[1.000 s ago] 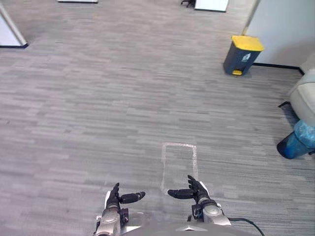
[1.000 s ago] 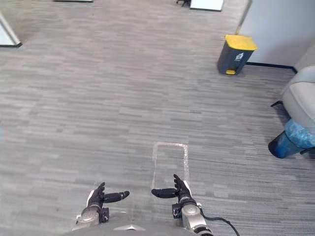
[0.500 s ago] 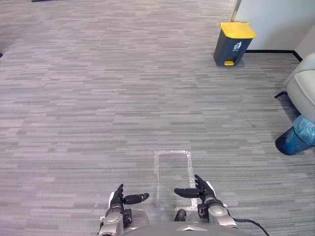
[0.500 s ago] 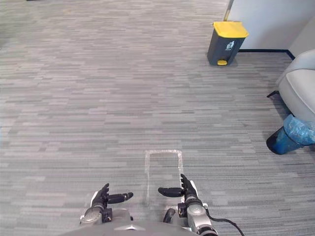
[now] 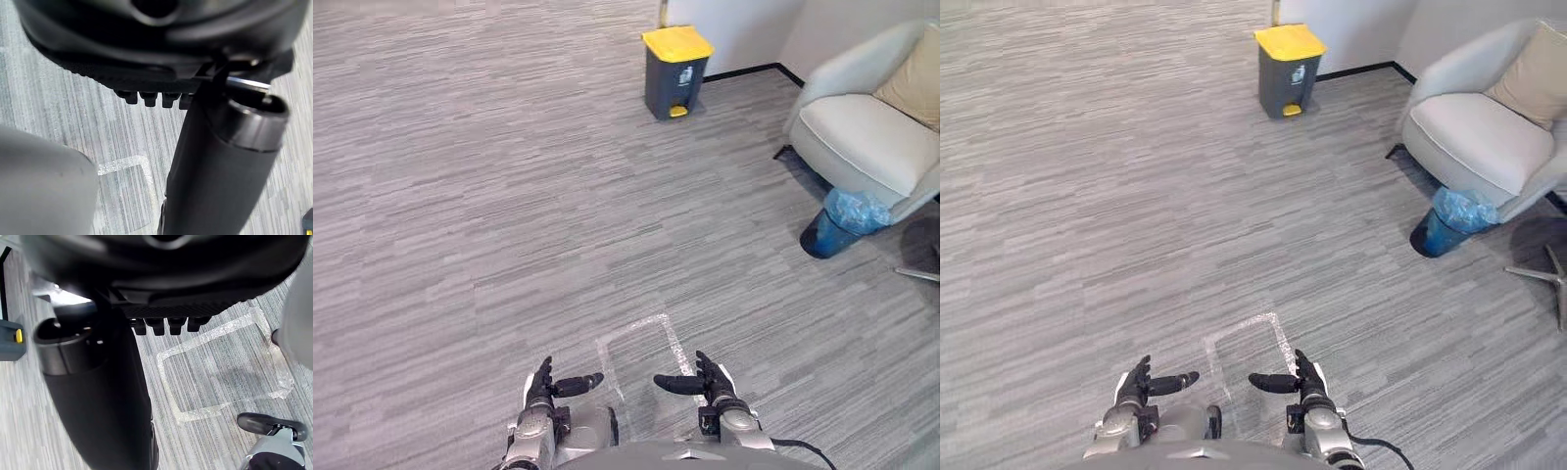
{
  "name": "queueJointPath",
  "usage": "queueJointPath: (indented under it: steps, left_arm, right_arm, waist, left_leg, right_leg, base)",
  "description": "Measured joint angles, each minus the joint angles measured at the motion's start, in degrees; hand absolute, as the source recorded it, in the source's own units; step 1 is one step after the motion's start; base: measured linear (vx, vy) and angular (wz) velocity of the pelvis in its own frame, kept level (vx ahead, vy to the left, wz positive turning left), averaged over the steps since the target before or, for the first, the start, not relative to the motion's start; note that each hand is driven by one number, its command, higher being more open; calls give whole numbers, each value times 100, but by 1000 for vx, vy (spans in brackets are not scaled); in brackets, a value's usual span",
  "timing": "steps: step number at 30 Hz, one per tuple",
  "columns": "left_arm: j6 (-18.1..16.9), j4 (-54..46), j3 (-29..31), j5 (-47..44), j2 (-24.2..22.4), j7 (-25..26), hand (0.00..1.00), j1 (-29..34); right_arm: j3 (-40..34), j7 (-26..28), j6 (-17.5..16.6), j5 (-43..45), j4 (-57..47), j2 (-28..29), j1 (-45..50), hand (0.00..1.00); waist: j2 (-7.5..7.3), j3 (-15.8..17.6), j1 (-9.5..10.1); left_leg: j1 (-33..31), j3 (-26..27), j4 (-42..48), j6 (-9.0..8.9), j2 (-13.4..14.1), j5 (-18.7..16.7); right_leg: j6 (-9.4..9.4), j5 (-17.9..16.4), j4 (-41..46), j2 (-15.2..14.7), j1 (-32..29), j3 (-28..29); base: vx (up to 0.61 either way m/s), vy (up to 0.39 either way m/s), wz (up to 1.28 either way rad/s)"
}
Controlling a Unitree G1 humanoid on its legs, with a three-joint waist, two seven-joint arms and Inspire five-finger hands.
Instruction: Organize the slippers on the shoe rack
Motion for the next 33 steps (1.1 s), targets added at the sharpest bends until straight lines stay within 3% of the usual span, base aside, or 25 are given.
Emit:
queueJointPath:
  steps: [1,2,3,4,6,7,8,10,11,13,14,15,17,19,21,22,23,24,25,29,33]
  left_arm:
    - [0,11,-14,-7,33,0,100,30]
    - [0,20,-17,-6,51,0,100,35]
    - [-2,74,-17,-9,92,2,100,33]
    - [3,106,-15,-10,112,-6,100,12]
    - [21,121,-12,-12,106,-14,100,-17]
    - [41,122,-14,-12,119,-21,100,-20]
    - [48,191,-8,3,134,-53,100,-74]
    - [41,225,-18,64,-26,-68,100,-72]
    - [42,216,-20,56,-117,-77,100,-77]
    - [45,194,-8,50,-130,-120,100,-114]
    - [36,145,30,52,-154,-128,100,-105]
    - [38,104,54,47,-183,-127,100,-90]
    - [35,90,50,51,-196,-127,100,-80]
    - [36,66,42,49,-194,-132,100,-89]
    - [36,54,43,49,-195,-129,100,-95]
    - [37,44,41,49,-198,-120,100,-100]
    - [34,41,11,54,-224,-92,100,-84]
    - [36,67,-14,45,-238,-67,100,-83]
    - [42,104,-70,52,-193,-60,100,-100]
    - [84,118,-66,53,-120,-67,100,-79]
    - [127,132,-79,55,-173,-68,100,-35]
  right_arm:
    - [22,4,-21,-4,11,2,-27,100]
    - [52,5,-22,-9,21,-1,-36,100]
    - [140,6,-33,-49,74,-8,-73,100]
    - [216,6,-30,-57,80,-19,-107,100]
    - [214,10,-17,-114,94,-21,-171,100]
    - [219,7,-9,-117,118,-21,-197,100]
    - [217,7,-40,-161,116,-105,-223,100]
    - [213,-29,-50,-212,110,-246,-256,100]
    - [164,-41,-5,-212,116,-334,-219,100]
    - [104,-71,-5,-211,116,-366,-195,100]
    - [104,-100,-5,-210,118,-401,-164,100]
    - [104,-122,-5,-208,121,-428,-148,100]
    - [98,-148,-6,-206,122,-451,-133,100]
    - [-23,-189,-6,-189,118,-458,-119,100]
    - [-29,-220,-6,-188,118,-461,-114,100]
    - [-54,-234,-6,-188,119,-461,-102,100]
    - [-54,-243,-4,-192,105,-488,-67,100]
    - [-54,-243,2,-195,143,-510,-77,100]
    - [-79,-244,2,-195,103,-444,-46,100]
    - [-264,-245,2,-194,104,-257,65,100]
    - [-358,-241,1,-195,121,-245,106,100]
  waist:
    - [17,6,-13]
    - [13,6,-19]
    - [4,-4,-26]
    - [6,0,-29]
    - [34,28,-28]
    - [3,26,-24]
    - [0,96,-28]
    - [223,64,-61]
    - [317,56,-57]
    - [346,77,-50]
    - [394,101,-18]
    - [430,109,14]
    - [467,104,29]
    - [454,112,30]
    - [451,114,39]
    - [453,111,60]
    - [539,59,131]
    - [580,33,131]
    - [429,-21,93]
    - [197,-158,77]
    - [261,-223,68]
  left_leg:
    - [263,177,-185,10,13,5]
    - [358,248,-251,14,40,2]
    - [497,424,-370,14,141,2]
    - [504,562,-408,13,255,2]
    - [523,750,-449,10,403,0]
    - [566,838,-448,-56,403,-14]
    - [797,827,-440,-268,384,-157]
    - [770,696,-345,-308,558,-182]
    - [651,594,68,-413,743,-245]
    - [224,336,1230,-474,1012,-265]
    - [-63,162,2087,-598,1201,-274]
    - [-169,31,2435,-649,1225,-368]
    - [-308,-120,2574,-637,1167,-544]
    - [-666,-769,1575,-567,600,-764]
    - [-770,-1216,1219,-556,412,-756]
    - [-820,-1719,882,-542,226,-689]
    - [-729,-2035,666,-647,147,-91]
    - [-651,-1956,716,-537,148,18]
    - [-542,-1804,633,-481,104,-34]
    - [-368,-1499,385,-432,-9,-43]
    - [-7,-1329,59,-406,-81,-30]
  right_leg:
    - [-131,-109,333,-218,-75,-694]
    - [-217,-163,409,-266,-94,-954]
    - [-357,-286,430,-233,-241,-1382]
    - [-383,-314,332,-152,-466,-1631]
    - [-404,-287,102,-114,-762,-2018]
    - [-480,-25,-360,-63,-815,-2204]
    - [-832,560,-689,19,-742,-2121]
    - [-854,528,-966,302,-668,-2016]
    - [-822,496,-1207,517,-545,-2007]
    - [-842,527,-1562,776,-249,-1992]
    - [-877,528,-1749,978,-26,-1884]
    - [-900,520,-1818,1081,83,-1782]
    - [-920,518,-1887,1179,200,-1583]
    - [-924,520,-1886,1208,219,-839]
    - [-915,513,-1868,1202,220,-571]
    - [-886,498,-1774,1196,197,-291]
    - [-751,412,-1550,1250,103,51]
    - [-695,364,-1480,1291,113,241]
    - [-620,337,-1501,1193,128,416]
    - [-509,289,-1559,1063,105,677]
    - [-445,279,-1781,983,345,864]
  base:
    - [132,115,-84]
    - [148,42,-77]
    - [108,-57,-71]
    - [130,-79,-75]
    - [102,-112,-62]
    - [223,-202,-78]
    - [203,-205,-82]
    - [175,-236,-54]
    - [159,-232,-17]
    - [137,-170,-18]
    - [118,-86,-42]
    - [162,-36,-74]
    - [173,67,-79]
    - [147,132,-148]
    - [101,131,-103]
    - [121,196,-127]
    - [169,262,-147]
    - [203,266,-126]
    - [193,224,-68]
    - [188,149,-38]
    - [134,81,-24]
